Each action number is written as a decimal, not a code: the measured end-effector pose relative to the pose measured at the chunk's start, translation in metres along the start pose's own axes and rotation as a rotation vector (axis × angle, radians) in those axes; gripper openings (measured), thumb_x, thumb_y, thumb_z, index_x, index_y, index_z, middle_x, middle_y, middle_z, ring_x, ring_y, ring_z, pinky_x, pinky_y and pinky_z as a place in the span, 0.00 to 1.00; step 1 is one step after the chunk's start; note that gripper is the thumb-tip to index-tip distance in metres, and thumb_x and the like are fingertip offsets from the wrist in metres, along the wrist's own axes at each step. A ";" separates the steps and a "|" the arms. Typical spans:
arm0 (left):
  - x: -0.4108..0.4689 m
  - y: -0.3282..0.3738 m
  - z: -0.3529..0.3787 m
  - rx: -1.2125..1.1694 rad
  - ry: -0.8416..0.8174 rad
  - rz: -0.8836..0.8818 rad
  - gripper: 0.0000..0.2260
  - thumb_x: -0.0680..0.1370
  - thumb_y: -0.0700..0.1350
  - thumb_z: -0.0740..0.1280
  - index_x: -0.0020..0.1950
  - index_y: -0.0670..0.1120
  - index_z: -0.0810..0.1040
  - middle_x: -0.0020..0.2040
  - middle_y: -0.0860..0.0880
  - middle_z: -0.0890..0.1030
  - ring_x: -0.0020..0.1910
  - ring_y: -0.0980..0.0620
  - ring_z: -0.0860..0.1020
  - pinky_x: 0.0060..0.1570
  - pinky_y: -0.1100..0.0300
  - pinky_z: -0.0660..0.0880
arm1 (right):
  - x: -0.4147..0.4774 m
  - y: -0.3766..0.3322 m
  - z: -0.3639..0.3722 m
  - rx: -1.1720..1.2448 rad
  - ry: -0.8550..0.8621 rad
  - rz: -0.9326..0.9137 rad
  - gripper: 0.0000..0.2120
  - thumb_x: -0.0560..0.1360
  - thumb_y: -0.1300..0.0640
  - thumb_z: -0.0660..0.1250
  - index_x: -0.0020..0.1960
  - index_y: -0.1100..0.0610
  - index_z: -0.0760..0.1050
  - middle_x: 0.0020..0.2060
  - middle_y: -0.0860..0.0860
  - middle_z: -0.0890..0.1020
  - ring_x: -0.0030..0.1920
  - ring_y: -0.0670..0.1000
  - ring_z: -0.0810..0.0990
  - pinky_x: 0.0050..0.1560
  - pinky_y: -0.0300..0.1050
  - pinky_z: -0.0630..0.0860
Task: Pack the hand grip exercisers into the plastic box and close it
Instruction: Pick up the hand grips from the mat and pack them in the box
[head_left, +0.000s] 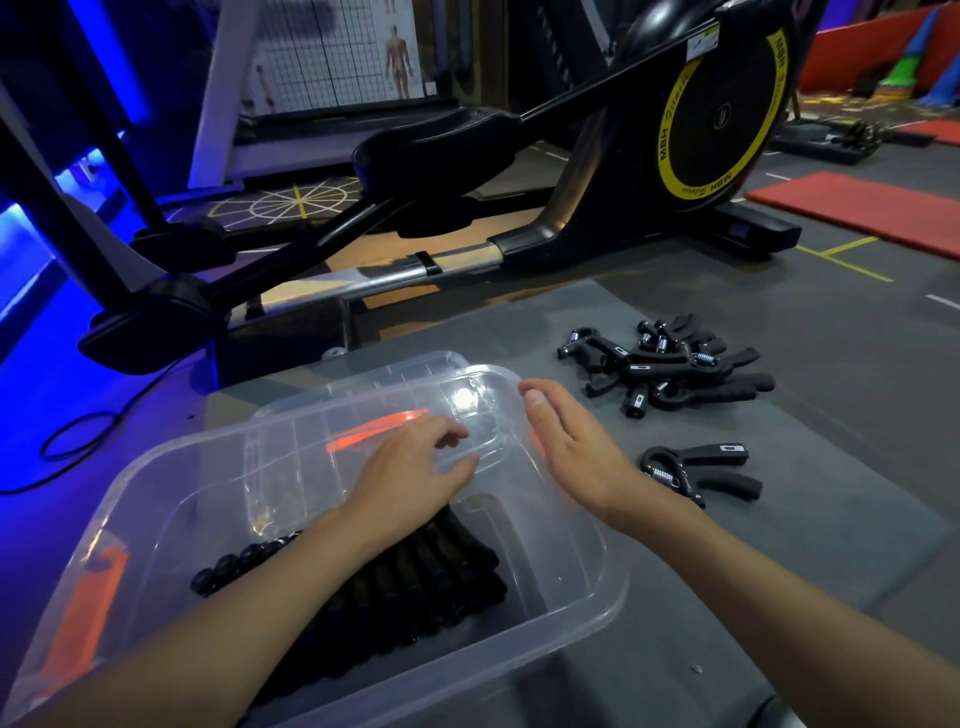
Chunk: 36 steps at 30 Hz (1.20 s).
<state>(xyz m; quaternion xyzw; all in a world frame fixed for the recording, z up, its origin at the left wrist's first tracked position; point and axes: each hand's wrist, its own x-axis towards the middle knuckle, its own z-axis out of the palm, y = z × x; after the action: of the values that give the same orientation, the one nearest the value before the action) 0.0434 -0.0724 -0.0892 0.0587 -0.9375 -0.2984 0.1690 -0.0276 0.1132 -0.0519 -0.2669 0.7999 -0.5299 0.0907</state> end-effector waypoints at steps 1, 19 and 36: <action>0.004 0.010 -0.001 -0.014 0.019 0.032 0.11 0.73 0.51 0.72 0.54 0.50 0.80 0.49 0.56 0.80 0.50 0.58 0.78 0.54 0.60 0.74 | 0.002 0.004 -0.001 0.059 0.035 0.008 0.15 0.83 0.50 0.53 0.64 0.53 0.72 0.55 0.46 0.78 0.55 0.42 0.75 0.56 0.29 0.68; 0.047 0.068 0.049 0.221 -0.238 0.226 0.35 0.72 0.69 0.44 0.75 0.57 0.65 0.80 0.51 0.54 0.79 0.57 0.45 0.77 0.54 0.39 | -0.006 0.202 -0.110 -0.582 0.199 0.596 0.20 0.78 0.40 0.54 0.65 0.46 0.71 0.65 0.49 0.75 0.70 0.55 0.64 0.70 0.60 0.58; 0.045 0.069 0.044 0.286 -0.276 0.256 0.34 0.74 0.69 0.41 0.76 0.59 0.62 0.81 0.49 0.51 0.79 0.55 0.45 0.76 0.55 0.38 | -0.028 0.206 -0.086 -0.885 0.180 0.403 0.34 0.69 0.34 0.67 0.70 0.48 0.66 0.60 0.52 0.73 0.64 0.56 0.70 0.63 0.52 0.65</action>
<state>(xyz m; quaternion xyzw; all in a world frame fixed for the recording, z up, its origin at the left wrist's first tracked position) -0.0147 -0.0021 -0.0706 -0.0786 -0.9843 -0.1441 0.0654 -0.1092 0.2581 -0.2042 -0.0732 0.9885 -0.1322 -0.0002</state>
